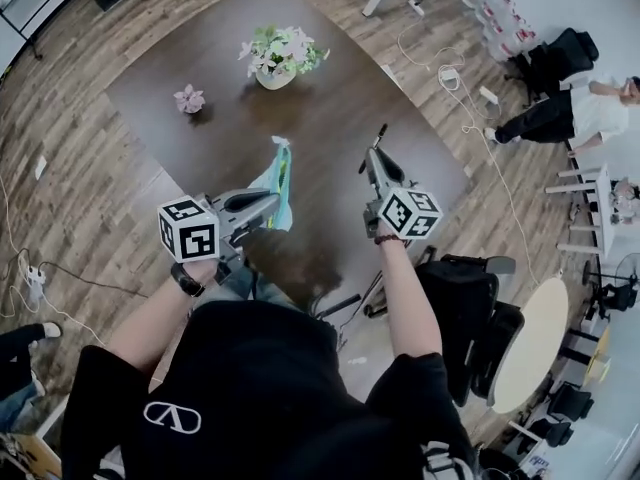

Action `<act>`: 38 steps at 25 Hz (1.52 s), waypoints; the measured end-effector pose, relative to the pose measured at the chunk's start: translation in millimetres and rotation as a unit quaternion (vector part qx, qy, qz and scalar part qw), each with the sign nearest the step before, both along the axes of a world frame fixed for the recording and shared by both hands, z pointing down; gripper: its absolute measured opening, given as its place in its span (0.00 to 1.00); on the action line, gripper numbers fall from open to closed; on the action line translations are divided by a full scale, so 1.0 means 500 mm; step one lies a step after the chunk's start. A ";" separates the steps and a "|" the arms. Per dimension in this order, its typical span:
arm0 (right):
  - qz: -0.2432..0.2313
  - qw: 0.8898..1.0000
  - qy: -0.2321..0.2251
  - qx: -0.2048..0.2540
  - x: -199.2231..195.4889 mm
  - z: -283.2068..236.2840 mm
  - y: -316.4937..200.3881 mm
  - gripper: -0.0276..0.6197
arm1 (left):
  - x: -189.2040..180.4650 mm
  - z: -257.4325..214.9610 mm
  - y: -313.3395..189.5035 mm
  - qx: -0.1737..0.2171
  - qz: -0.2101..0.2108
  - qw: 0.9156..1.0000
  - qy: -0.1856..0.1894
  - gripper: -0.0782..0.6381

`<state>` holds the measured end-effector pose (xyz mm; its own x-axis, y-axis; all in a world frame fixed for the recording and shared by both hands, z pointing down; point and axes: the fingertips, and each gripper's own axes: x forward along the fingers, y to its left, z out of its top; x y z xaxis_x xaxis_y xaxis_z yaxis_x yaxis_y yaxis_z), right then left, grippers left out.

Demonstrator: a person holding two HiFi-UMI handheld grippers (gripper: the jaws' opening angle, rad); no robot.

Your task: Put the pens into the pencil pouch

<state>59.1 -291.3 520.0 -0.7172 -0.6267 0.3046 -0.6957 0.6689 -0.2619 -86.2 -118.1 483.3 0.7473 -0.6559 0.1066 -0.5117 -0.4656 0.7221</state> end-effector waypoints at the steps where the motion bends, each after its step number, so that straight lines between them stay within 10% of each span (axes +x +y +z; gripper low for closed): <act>1: 0.008 0.999 -0.018 0.028 0.019 -0.052 0.019 0.11 | 0.009 -0.011 -0.005 0.004 0.005 1.000 0.001 0.13; 11: 0.050 0.967 -0.101 0.230 0.115 -0.346 0.229 0.11 | 0.082 -0.092 -0.041 0.035 0.049 0.998 0.010 0.13; 23: -0.029 0.954 -0.188 0.230 -0.056 -0.407 0.256 0.11 | 0.150 -0.108 -0.044 0.039 0.074 0.996 0.009 0.13; 38: -0.080 0.971 -0.145 0.170 -0.123 -0.310 0.266 0.11 | 0.135 -0.146 -0.053 0.069 0.074 0.995 0.005 0.13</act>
